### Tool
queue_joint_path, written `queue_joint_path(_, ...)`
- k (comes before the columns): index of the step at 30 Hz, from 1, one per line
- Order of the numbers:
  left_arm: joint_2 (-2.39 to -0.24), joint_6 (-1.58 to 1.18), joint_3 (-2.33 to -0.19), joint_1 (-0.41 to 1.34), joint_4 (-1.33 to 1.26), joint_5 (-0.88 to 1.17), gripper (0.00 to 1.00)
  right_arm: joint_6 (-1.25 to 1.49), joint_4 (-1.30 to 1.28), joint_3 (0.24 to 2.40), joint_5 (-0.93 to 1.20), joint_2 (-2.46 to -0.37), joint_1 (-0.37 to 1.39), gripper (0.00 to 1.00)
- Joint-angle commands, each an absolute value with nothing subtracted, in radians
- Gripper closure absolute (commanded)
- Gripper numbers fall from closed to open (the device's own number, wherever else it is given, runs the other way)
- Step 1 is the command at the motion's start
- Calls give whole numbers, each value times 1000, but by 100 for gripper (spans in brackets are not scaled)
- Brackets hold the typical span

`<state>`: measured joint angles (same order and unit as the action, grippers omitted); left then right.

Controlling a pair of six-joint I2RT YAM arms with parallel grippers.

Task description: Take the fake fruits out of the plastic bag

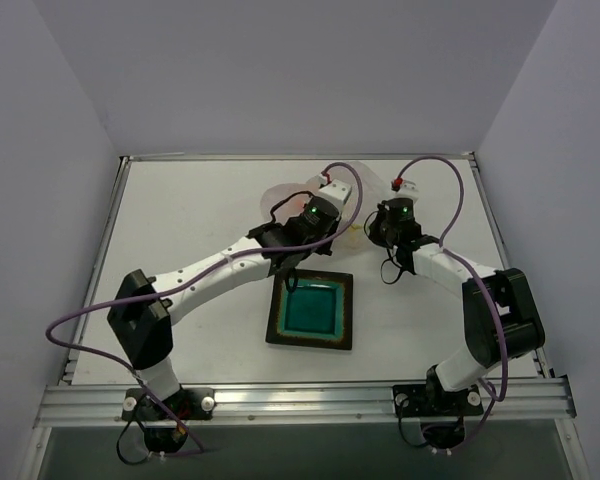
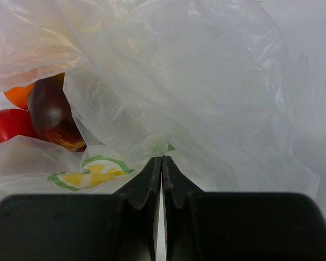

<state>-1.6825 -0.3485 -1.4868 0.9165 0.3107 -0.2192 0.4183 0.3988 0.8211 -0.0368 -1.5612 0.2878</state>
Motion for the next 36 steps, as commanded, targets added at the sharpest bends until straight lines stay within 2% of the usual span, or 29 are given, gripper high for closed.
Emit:
queue_joint_path(1, -1719, -282, -1607, 830, 342, -302, 89, 407, 410, 844, -12, -1513, 288, 100)
queue_joint_path(9, -1900, -218, -1761, 647, 316, -368, 89, 387, 420, 824, -11, -1503, 288, 100)
queue_joint_path(12, -1969, -212, -1802, 588, 325, -332, 85, 379, 419, 831, 20, -1514, 287, 100)
queue_joint_path(13, -1994, -212, -1807, 577, 324, -325, 82, 377, 419, 833, 20, -1516, 287, 100)
queue_joint_path(14, -2003, -210, -1812, 568, 321, -325, 75, 377, 419, 836, 18, -1525, 287, 100)
queue_joint_path(20, -2057, -261, -1827, 503, 301, -253, 44, 373, 416, 885, 9, -1592, 287, 100)
queue_joint_path(27, -2079, -330, -1760, 457, 241, -132, 29, 367, 377, 936, 14, -1638, 287, 100)
queue_joint_path(29, -2039, -366, -1673, 451, 165, -65, 29, 364, 364, 931, 20, -1623, 287, 100)
queue_joint_path(31, -1999, -419, -1613, 451, 114, -32, 40, 362, 342, 925, 23, -1605, 288, 98)
queue_joint_path(33, -1974, -461, -1539, 449, 62, -18, 54, 353, 321, 923, 40, -1563, 288, 89)
queue_joint_path(34, -1945, -475, -1517, 449, 36, -15, 66, 348, 293, 923, 43, -1528, 290, 84)
queue_joint_path(35, -1930, -485, -1479, 449, 23, -5, 70, 345, 281, 923, 44, -1508, 291, 72)
queue_joint_path(36, -1916, -498, -1461, 449, 17, 0, 74, 339, 270, 923, 44, -1485, 293, 66)
